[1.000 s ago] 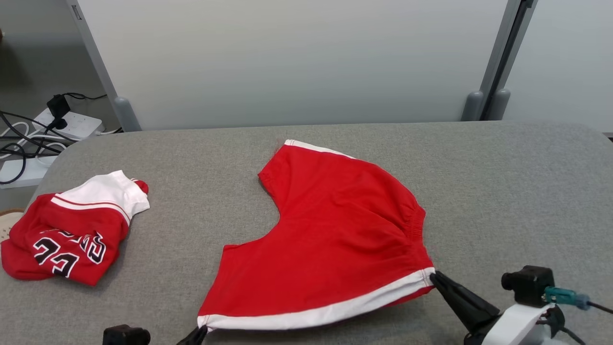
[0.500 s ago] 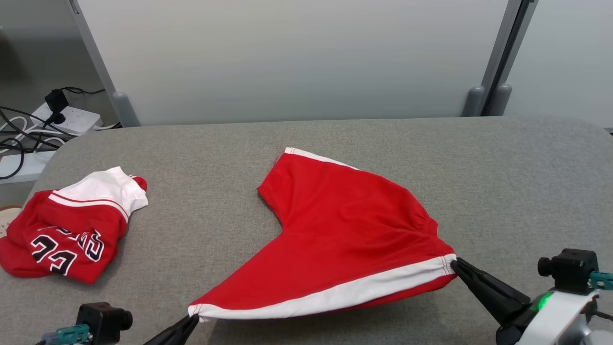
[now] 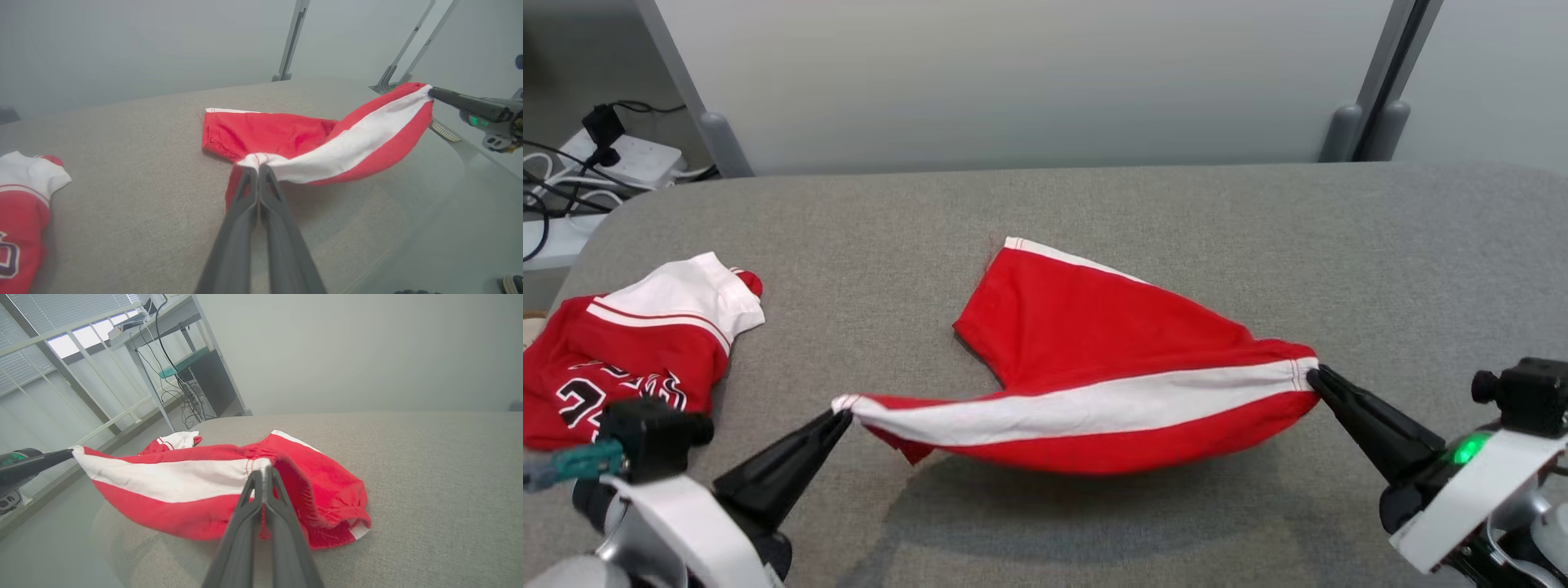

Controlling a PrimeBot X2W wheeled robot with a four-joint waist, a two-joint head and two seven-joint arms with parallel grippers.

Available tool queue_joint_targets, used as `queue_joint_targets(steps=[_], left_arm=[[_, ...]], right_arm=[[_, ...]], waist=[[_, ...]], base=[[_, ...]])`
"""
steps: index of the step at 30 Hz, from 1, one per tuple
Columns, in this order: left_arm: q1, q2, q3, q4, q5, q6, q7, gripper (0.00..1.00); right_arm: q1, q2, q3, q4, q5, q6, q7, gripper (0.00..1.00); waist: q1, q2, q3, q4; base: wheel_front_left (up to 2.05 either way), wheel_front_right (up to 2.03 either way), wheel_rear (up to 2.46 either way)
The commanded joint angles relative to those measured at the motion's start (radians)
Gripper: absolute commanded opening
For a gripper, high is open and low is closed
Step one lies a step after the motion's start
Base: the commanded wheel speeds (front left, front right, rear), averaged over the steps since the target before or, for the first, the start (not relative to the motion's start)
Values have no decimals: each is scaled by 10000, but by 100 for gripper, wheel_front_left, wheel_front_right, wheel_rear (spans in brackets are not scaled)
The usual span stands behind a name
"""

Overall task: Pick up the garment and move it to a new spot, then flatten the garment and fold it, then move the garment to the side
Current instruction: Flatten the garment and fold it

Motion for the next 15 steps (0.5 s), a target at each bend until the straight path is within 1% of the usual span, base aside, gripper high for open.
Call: queue_joint_targets(steps=[1,3,7,9,10,12,15], left_arm=[[-1002,150,494,76,99,-234,33,0],[-1683,-132,350,535,282,-590,308,0],[-3119,-905,116,1648,463,-1402,706,0],[-3816,-1174,-45,2346,597,-1737,932,0],[-4165,-1364,-62,2686,599,-1854,939,0],[-4826,-1628,-198,3346,687,-2031,1034,0],[-5734,-1965,-442,4208,790,-2158,1123,0]], right_arm=[[-332,-125,-82,21,-62,42,92,0],[-595,234,-181,329,49,42,114,0],[-1259,715,-369,1153,-56,42,161,0],[-1568,989,-457,1536,-2,42,131,0],[-1749,1020,-446,1739,-161,42,111,0],[-2022,1266,-480,2076,-131,42,33,0],[-2405,1545,-453,2466,-99,42,-150,0]], waist=[[0,-1,272,-15],[0,-1,532,-58],[0,-1,1147,-217],[0,-1,1459,-328],[0,-1,1623,-383],[0,-1,1924,-514],[0,-1,2332,-717]], base=[[0,0,0],[0,0,0],[0,0,0],[0,0,0],[0,0,0],[0,0,0],[0,0,0]])
